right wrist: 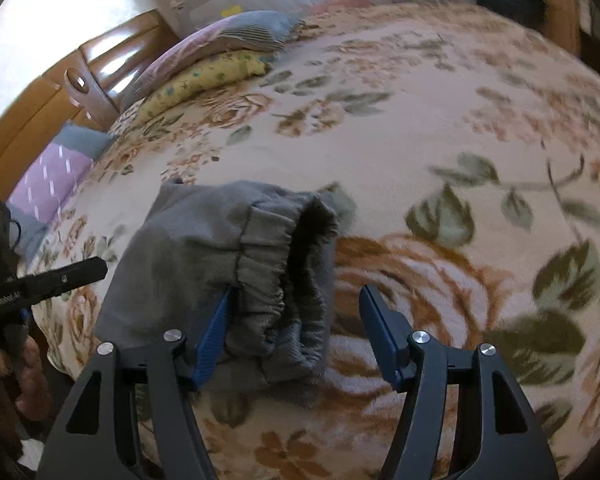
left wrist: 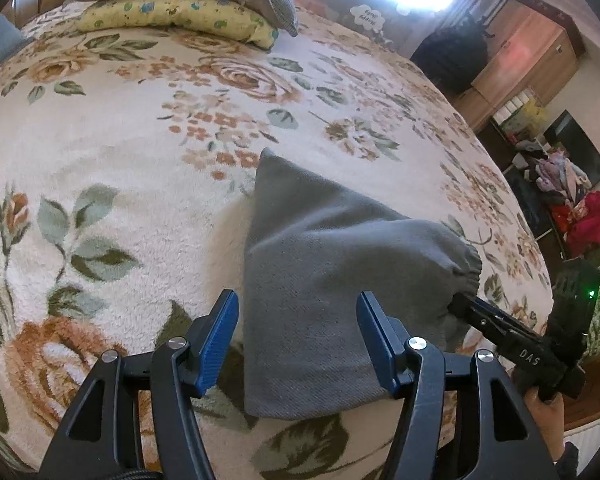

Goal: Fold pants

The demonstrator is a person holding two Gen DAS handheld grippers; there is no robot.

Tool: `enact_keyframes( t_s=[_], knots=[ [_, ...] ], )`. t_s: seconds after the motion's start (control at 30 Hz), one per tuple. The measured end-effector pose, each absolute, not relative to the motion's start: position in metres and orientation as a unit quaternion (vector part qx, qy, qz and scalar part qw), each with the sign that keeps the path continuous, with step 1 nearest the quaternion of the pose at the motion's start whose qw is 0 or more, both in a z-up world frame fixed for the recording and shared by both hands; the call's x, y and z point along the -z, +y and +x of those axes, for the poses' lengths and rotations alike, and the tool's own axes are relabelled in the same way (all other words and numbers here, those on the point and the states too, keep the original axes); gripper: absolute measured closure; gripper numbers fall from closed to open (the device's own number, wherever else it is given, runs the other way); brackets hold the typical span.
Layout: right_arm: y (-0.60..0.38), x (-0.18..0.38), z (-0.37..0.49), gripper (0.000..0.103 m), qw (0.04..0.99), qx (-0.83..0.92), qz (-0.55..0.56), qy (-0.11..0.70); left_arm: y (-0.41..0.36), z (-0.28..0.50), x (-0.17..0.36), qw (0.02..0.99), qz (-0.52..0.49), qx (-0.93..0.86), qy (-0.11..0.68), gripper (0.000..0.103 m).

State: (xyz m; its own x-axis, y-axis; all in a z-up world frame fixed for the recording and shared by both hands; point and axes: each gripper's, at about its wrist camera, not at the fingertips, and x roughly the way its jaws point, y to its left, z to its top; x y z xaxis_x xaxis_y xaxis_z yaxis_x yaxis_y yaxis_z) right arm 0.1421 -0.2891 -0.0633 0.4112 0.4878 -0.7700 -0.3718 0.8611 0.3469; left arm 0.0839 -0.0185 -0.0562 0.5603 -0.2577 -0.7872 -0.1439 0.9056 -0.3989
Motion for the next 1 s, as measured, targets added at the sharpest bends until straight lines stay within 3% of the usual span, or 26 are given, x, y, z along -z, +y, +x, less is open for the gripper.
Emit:
enact_keyframes(
  t_s=[0.6, 0.73, 1.0],
  knots=[
    [-0.288, 0.059, 0.141, 0.035, 0.81, -0.288, 0.143, 0.49, -0.007, 0.099, 0.083, 0.825, -0.242, 0.06, 0.507, 0.038],
    [-0.289, 0.069, 0.143, 0.032, 0.803, -0.289, 0.155, 0.498, -0.005, 0.101, 0.088, 0.821, -0.244, 0.06, 0.513, 0.032],
    [-0.291, 0.084, 0.15, 0.029, 0.787, -0.301, 0.199, 0.501, -0.006, 0.106, 0.095, 0.81, -0.268, 0.073, 0.517, 0.028]
  ],
)
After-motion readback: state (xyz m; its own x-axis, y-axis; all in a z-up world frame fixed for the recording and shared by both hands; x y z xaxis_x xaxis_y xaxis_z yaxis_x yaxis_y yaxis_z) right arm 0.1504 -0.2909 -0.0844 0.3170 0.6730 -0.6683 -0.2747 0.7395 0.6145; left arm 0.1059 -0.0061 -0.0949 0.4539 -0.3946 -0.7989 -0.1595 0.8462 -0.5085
